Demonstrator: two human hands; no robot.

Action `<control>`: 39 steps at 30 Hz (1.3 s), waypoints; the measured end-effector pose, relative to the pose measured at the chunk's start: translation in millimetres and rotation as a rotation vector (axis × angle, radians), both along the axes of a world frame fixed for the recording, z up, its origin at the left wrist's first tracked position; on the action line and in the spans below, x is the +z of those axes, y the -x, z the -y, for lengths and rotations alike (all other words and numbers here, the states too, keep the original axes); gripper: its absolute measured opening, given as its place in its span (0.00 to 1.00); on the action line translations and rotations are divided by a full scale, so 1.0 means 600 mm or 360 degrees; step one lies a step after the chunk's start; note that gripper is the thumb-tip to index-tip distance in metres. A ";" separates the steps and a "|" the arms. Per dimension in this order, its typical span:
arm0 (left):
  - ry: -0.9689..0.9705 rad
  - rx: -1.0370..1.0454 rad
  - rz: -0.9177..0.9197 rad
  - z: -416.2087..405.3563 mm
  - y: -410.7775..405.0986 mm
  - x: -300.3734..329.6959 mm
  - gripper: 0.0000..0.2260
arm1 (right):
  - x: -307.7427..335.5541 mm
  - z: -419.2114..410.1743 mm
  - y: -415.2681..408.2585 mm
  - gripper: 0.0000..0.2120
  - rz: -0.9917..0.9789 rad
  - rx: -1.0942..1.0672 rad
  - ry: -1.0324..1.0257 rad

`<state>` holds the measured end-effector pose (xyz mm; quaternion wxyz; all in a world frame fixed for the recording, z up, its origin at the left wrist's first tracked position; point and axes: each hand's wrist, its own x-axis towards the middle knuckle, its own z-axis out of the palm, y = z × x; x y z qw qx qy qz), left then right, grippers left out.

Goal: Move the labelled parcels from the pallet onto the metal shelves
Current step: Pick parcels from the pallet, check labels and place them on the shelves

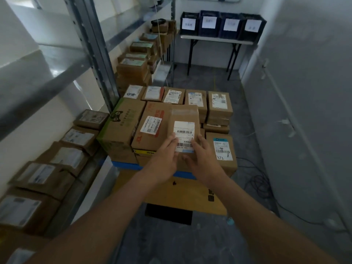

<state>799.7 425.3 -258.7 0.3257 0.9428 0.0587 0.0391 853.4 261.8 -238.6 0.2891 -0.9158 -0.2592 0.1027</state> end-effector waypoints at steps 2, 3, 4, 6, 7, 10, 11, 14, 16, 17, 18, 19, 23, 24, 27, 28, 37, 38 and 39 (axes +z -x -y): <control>0.0026 -0.0053 -0.0026 -0.018 -0.020 -0.007 0.26 | -0.008 -0.015 -0.014 0.32 -0.0032 -0.0055 0.0000; 0.0038 -0.0079 -0.0040 -0.024 -0.029 -0.009 0.26 | -0.012 -0.021 -0.019 0.32 -0.0043 -0.0083 0.0000; 0.0052 -0.0102 -0.0051 -0.031 -0.039 -0.011 0.26 | -0.016 -0.026 -0.025 0.32 -0.0049 -0.0109 0.0001; 0.0081 -0.0130 -0.0071 -0.039 -0.056 -0.016 0.26 | -0.022 -0.034 -0.035 0.31 -0.0058 -0.0142 0.0011; 0.0092 -0.0138 -0.0088 -0.042 -0.063 -0.018 0.26 | -0.025 -0.038 -0.041 0.31 -0.0061 -0.0154 0.0015; 0.0093 -0.0158 -0.0131 -0.051 -0.082 -0.027 0.26 | -0.032 -0.048 -0.059 0.30 -0.0070 -0.0177 0.0004; 0.0086 -0.0157 -0.0142 -0.056 -0.088 -0.030 0.26 | -0.037 -0.051 -0.066 0.30 -0.0061 -0.0178 -0.0001; 0.0066 -0.0124 -0.0178 -0.067 -0.105 -0.036 0.26 | -0.051 -0.060 -0.083 0.30 -0.0030 -0.0149 0.0025; 0.0048 -0.0117 -0.0217 -0.069 -0.112 -0.038 0.25 | -0.059 -0.064 -0.093 0.29 -0.0037 -0.0130 0.0040; 0.0031 -0.0122 -0.0228 -0.069 -0.115 -0.040 0.25 | -0.062 -0.066 -0.097 0.29 -0.0047 -0.0124 0.0026; 0.0014 -0.0125 -0.0235 -0.068 -0.118 -0.041 0.25 | -0.065 -0.066 -0.102 0.29 -0.0064 -0.0121 0.0003; -0.0002 -0.0123 -0.0242 -0.067 -0.122 -0.042 0.25 | -0.069 -0.067 -0.106 0.29 -0.0068 -0.0123 -0.0020; -0.0097 -0.0096 -0.0251 -0.063 -0.137 -0.048 0.24 | -0.086 -0.065 -0.121 0.28 -0.0058 -0.0116 -0.0038; -0.0137 -0.0095 -0.0247 -0.060 -0.138 -0.051 0.23 | -0.089 -0.065 -0.122 0.28 -0.0057 -0.0114 -0.0052; -0.0272 -0.0072 -0.0194 -0.053 -0.138 -0.062 0.21 | -0.099 -0.067 -0.123 0.27 -0.0052 -0.0137 -0.0133; -0.0341 -0.0059 -0.0166 -0.051 -0.138 -0.064 0.21 | -0.102 -0.068 -0.122 0.27 -0.0062 -0.0156 -0.0163; -0.0677 -0.0030 -0.0080 -0.051 -0.136 -0.071 0.19 | -0.132 -0.073 -0.121 0.26 -0.0149 -0.0229 -0.0285; -0.0692 -0.0021 -0.0087 -0.053 -0.136 -0.072 0.18 | -0.134 -0.074 -0.121 0.25 -0.0143 -0.0219 -0.0275; -0.0713 -0.0019 -0.0091 -0.055 -0.136 -0.073 0.18 | -0.136 -0.075 -0.121 0.25 -0.0134 -0.0210 -0.0263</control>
